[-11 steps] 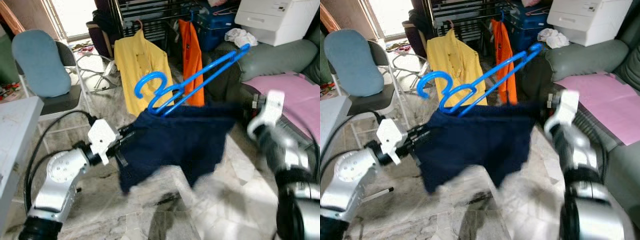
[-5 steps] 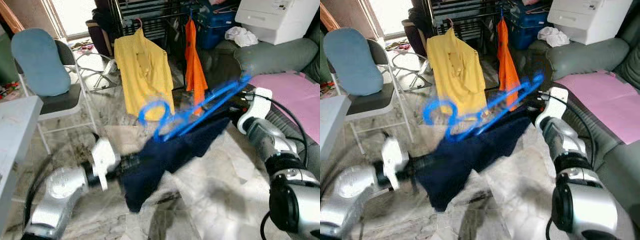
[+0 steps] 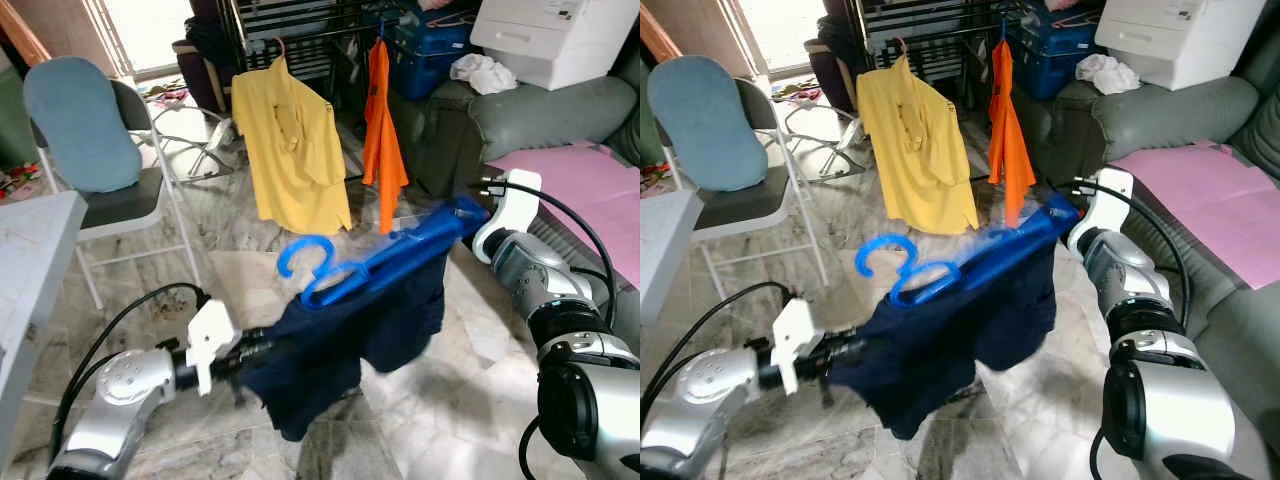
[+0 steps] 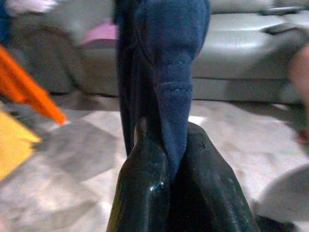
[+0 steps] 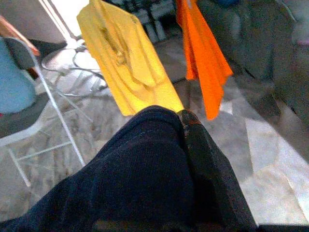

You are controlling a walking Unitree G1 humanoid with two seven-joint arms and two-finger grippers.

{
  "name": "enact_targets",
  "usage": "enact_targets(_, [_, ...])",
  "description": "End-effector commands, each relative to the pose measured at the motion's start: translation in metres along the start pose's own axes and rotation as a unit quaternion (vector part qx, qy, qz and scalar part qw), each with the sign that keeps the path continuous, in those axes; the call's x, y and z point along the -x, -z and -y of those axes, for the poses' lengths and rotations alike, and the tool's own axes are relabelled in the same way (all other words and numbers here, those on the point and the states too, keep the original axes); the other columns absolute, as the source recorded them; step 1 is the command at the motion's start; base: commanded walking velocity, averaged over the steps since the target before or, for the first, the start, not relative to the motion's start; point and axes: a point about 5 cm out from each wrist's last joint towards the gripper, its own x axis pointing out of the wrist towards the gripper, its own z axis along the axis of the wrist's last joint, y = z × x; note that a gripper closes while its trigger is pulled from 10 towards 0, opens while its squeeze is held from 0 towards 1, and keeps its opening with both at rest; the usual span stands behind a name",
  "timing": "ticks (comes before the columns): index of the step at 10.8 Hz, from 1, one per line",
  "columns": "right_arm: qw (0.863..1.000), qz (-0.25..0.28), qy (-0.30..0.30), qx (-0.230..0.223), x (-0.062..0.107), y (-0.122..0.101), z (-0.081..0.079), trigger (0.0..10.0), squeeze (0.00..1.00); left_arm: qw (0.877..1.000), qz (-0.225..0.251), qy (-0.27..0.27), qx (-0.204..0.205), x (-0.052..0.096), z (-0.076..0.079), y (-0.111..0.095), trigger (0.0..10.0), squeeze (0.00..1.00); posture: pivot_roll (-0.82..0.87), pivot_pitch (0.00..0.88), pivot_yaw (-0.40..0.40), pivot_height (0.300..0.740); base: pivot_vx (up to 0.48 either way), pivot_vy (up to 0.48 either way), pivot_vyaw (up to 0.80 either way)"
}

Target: Hang hanger

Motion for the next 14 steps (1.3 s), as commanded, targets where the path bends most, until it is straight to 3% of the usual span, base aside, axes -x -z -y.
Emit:
enact_targets(1, [0.997,0.074,-0.013,0.013,0.000,-0.035,-0.002,0.0,0.00,0.999,-0.005,-0.048,0.005,0.012,-0.011,0.004,0.0,0.00,-0.13,0.000,0.069,0.740,0.000,0.000,0.00])
enact_targets(3, [0.997,0.072,-0.018,0.038,0.000,-0.036,-0.004,0.0,0.00,1.000,0.009,-0.027,0.002,0.007,-0.006,0.001,0.0,0.00,-0.13,0.000,0.068,0.740,0.000,0.000,0.00])
enact_targets(8, [0.994,0.092,-0.026,0.052,-0.003,-0.049,-0.010,0.0,0.00,0.996,-0.072,0.031,-0.029,0.012,-0.001,0.027,0.0,0.00,-0.13,0.000,0.072,0.740,0.000,0.000,0.00])
enact_targets(10, [0.991,0.102,-0.042,0.079,-0.004,-0.054,-0.018,0.0,0.00,0.993,-0.117,-0.001,-0.011,0.012,-0.007,0.044,0.0,0.00,-0.13,0.000,0.074,0.740,0.000,0.000,0.00])
enact_targets(12, [0.986,0.108,-0.040,0.117,-0.004,-0.055,-0.020,0.0,0.00,0.987,-0.161,-0.012,-0.020,0.014,-0.009,0.055,0.0,0.00,-0.14,0.000,0.078,0.740,0.000,0.000,0.00])
enact_targets(14, [0.985,0.113,-0.034,0.125,-0.003,-0.056,-0.020,0.0,0.00,0.979,-0.196,-0.053,-0.019,0.016,-0.019,0.063,0.0,0.00,-0.14,0.000,0.081,0.740,0.000,0.000,0.00])
